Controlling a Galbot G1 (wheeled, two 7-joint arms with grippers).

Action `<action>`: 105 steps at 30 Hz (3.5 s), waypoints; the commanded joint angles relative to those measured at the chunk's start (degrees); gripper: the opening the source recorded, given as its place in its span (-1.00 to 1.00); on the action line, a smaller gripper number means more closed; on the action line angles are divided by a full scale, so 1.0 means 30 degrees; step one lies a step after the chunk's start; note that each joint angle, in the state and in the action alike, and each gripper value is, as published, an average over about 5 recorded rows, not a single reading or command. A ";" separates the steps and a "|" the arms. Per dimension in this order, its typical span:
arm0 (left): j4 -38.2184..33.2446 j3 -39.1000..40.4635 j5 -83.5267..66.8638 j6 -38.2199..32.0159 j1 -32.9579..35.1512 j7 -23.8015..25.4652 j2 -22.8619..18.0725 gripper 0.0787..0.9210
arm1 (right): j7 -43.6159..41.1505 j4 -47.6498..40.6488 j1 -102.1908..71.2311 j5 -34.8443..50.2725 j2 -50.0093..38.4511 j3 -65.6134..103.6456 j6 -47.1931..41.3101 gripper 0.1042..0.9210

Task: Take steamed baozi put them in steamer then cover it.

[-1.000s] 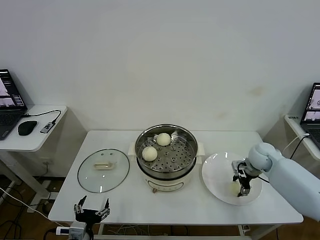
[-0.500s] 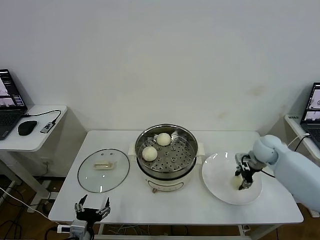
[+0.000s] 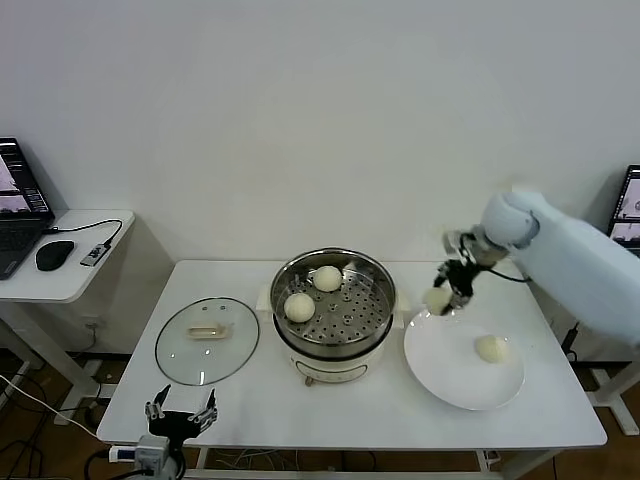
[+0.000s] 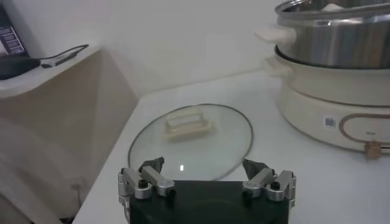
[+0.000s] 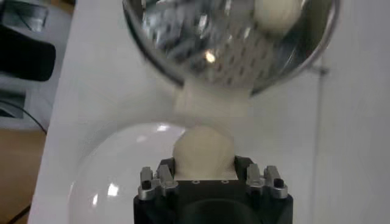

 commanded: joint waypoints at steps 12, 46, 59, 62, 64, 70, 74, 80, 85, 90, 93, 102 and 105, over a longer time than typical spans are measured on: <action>-0.0424 -0.0343 -0.0030 -0.0065 0.0270 -0.0163 -0.0593 0.77 | -0.1203 -0.0995 0.2523 -0.1334 0.4724 -0.2645 1.7348 0.22; -0.0443 -0.0474 -0.0058 -0.0089 0.0470 -0.0198 -0.0580 0.77 | 0.0364 -0.0461 0.0232 -0.4917 0.7777 -0.3656 1.9910 0.22; -0.0415 -0.0482 -0.0057 -0.0075 0.0463 -0.0165 -0.0569 0.77 | 0.0363 -0.0432 -0.0540 -0.5027 0.7871 -0.3405 1.9909 0.22; -0.0448 -0.0443 -0.0043 -0.0075 0.0479 -0.0163 -0.0592 0.77 | 0.0361 -0.0392 -0.0620 -0.5041 0.7842 -0.3309 1.9907 0.23; -0.0460 -0.0430 -0.0039 -0.0075 0.0488 -0.0165 -0.0603 0.77 | 0.0367 -0.0375 -0.0641 -0.5020 0.7851 -0.3278 1.9904 0.23; -0.0435 -0.0420 -0.0039 -0.0085 0.0498 -0.0157 -0.0575 0.77 | 0.0853 -0.0415 -0.0617 -0.4948 0.7838 -0.3306 1.9840 0.24; -0.0425 -0.0450 -0.0058 -0.0084 0.0490 -0.0139 -0.0531 0.77 | 0.1001 -0.0193 -0.0417 -0.4952 0.7682 -0.3228 1.9335 0.37; -0.0482 -0.0418 -0.0039 -0.0059 0.0464 -0.0108 -0.0550 0.77 | 0.0906 0.0320 0.0057 -0.4853 0.7289 -0.2733 1.8180 0.71; -0.0594 -0.0365 -0.0010 -0.0031 0.0482 -0.0072 -0.0539 0.77 | 0.0885 0.0991 0.1020 -0.4358 0.5993 -0.1593 1.5844 0.76; -0.0851 -0.0351 -0.0015 -0.0029 0.0547 -0.0009 -0.0467 0.77 | 0.0982 0.1931 0.2803 -0.2697 0.3441 -0.1179 1.1735 0.76; -0.1014 -0.0390 -0.0072 -0.0020 0.0543 0.0024 -0.0382 0.77 | 0.1131 0.1961 0.3475 -0.2369 0.1913 -0.0785 0.9527 0.76; -0.1046 -0.0162 -0.0137 -0.0021 0.0428 0.0070 -0.0001 0.77 | 0.1033 0.1811 0.3647 0.1640 -0.2468 -0.1084 0.0980 0.76; -0.1036 -0.0123 -0.0170 -0.0029 0.0364 0.0047 0.0183 0.77 | 0.1006 0.1967 0.2741 0.1623 -0.3762 -0.0609 -0.1640 0.76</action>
